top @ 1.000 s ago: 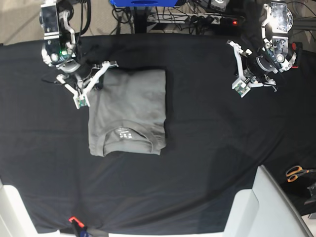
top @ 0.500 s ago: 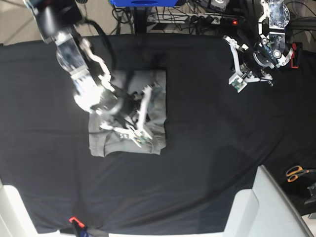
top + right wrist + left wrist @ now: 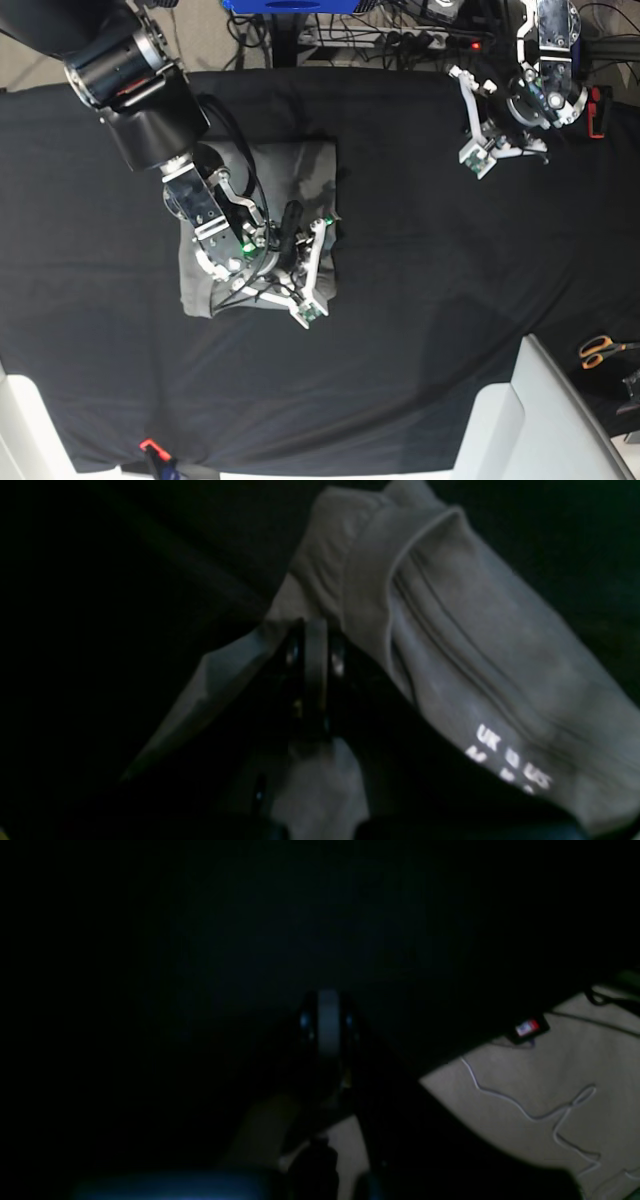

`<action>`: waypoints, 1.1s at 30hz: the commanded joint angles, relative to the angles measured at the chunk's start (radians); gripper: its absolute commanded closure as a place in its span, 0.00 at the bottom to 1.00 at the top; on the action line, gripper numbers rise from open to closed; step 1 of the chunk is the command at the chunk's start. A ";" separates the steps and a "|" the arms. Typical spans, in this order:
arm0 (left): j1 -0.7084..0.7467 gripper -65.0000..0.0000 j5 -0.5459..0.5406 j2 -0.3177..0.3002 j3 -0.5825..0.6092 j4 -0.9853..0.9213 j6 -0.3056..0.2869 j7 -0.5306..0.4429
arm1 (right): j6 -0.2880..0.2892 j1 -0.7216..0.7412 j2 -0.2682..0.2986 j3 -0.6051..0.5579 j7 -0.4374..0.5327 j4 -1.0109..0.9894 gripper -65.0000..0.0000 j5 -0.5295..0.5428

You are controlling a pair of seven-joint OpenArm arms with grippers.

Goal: Fold the T-shirt properly

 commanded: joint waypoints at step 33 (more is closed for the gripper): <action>0.204 1.00 -0.005 0.040 -0.023 0.215 0.002 -0.278 | -0.144 -0.436 0.266 0.123 0.017 0.909 1.00 -0.001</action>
